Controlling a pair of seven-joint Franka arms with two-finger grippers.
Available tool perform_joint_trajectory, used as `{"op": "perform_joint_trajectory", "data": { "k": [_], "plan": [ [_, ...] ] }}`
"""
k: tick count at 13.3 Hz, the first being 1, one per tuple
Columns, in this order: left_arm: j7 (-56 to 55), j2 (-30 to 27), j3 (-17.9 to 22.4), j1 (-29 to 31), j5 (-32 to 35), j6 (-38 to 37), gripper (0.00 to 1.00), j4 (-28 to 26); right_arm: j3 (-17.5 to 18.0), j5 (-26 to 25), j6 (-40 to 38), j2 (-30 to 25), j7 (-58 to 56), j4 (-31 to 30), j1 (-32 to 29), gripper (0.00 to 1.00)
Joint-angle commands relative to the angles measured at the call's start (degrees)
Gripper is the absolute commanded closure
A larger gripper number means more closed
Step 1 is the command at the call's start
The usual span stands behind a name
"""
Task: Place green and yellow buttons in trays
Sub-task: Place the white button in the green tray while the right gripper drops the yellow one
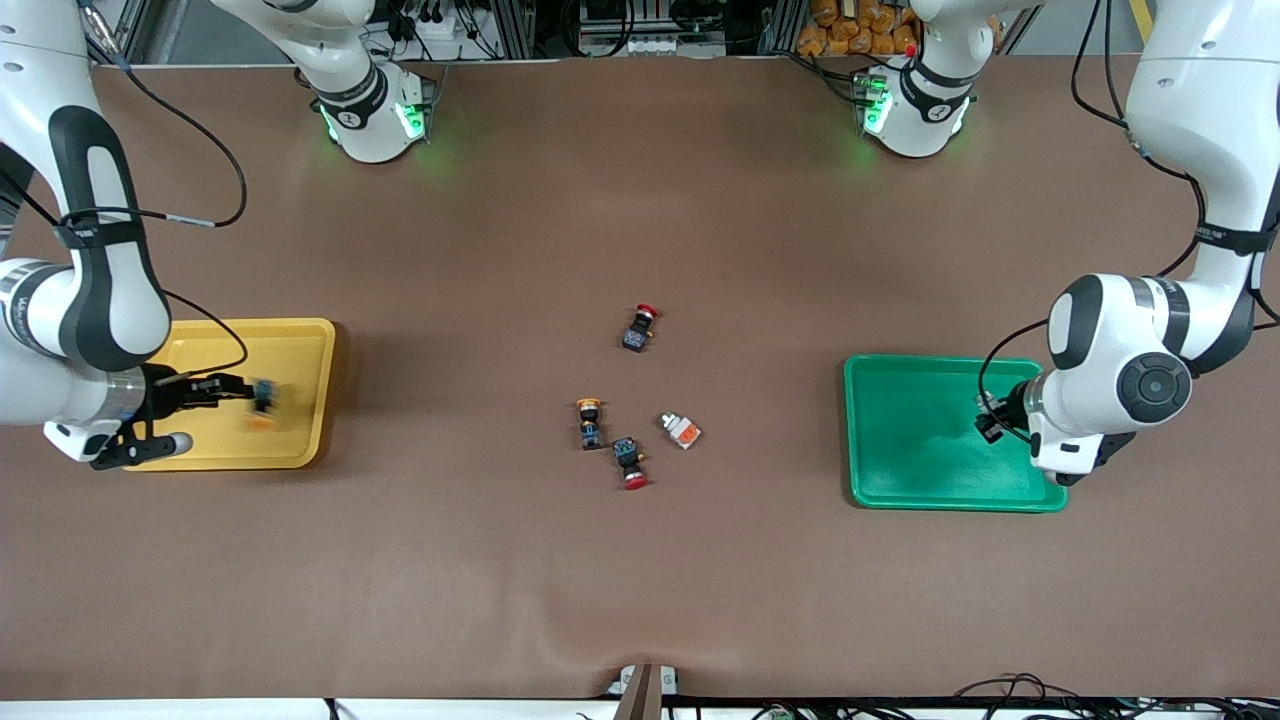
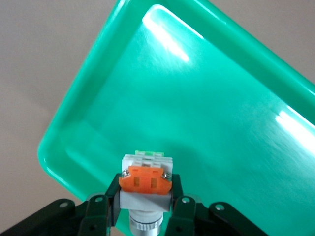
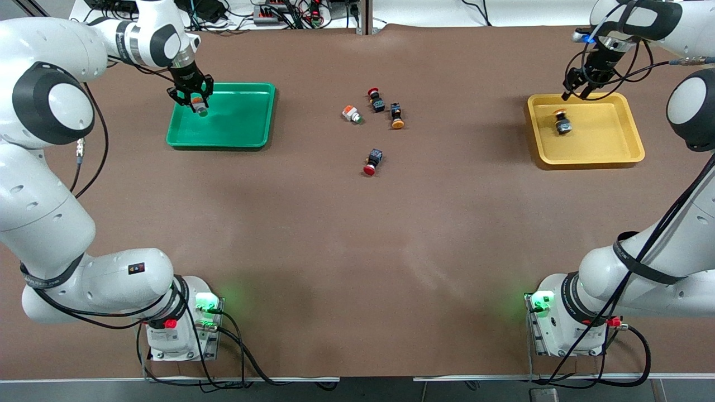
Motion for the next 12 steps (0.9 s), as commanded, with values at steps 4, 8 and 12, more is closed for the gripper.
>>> {"op": "perform_joint_trajectory", "data": {
  "k": [4, 8, 12],
  "plan": [
    [0.7, 3.3, -0.7, 0.3, 2.6, 0.4, 0.00, 4.4, 0.9, 2.2, 0.5, 0.9, 3.4, 3.1, 8.9, 0.00],
    [-2.0, 0.9, -2.3, -1.0, 1.2, -2.0, 0.00, 4.4, 0.8, 4.2, 3.4, 3.8, 12.3, 5.1, 16.7, 0.00],
    [-3.8, -0.4, -8.4, -1.1, -0.3, -2.2, 0.00, 6.5, 0.8, 4.2, 9.7, 5.1, 12.9, 5.3, 24.4, 0.00]
  ]
}}
